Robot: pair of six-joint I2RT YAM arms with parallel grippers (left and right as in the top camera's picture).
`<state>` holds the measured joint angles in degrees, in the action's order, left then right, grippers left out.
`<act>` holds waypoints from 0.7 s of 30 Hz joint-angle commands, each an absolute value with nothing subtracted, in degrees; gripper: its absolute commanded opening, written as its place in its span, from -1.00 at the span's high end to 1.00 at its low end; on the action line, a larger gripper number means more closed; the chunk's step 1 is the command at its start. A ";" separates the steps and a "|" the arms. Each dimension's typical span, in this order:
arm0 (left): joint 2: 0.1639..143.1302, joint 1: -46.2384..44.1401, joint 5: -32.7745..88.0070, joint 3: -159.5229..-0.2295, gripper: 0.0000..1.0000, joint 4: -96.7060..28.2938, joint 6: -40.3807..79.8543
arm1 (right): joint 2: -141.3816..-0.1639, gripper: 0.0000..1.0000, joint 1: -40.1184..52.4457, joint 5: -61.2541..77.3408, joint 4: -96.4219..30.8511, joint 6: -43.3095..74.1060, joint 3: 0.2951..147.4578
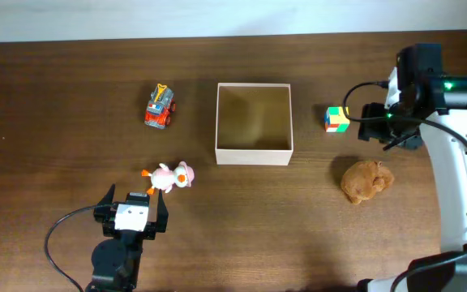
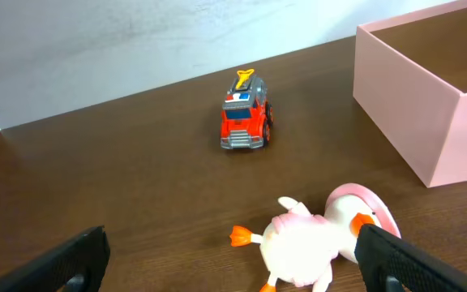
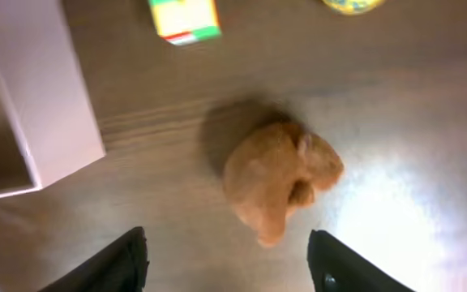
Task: Pack container
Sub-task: 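Lower the right gripper onto the brown capybara plush and grasp it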
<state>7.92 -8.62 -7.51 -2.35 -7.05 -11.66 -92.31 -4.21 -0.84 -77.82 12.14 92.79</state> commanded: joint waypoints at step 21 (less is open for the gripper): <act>7.42 -8.80 -6.90 -1.87 -0.99 -6.87 -10.98 | -92.20 -0.50 -4.58 -7.99 -53.91 27.97 62.28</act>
<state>7.90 -8.62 -7.49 -2.35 -7.05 -11.66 -92.33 -4.21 -7.68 -54.50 27.29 62.76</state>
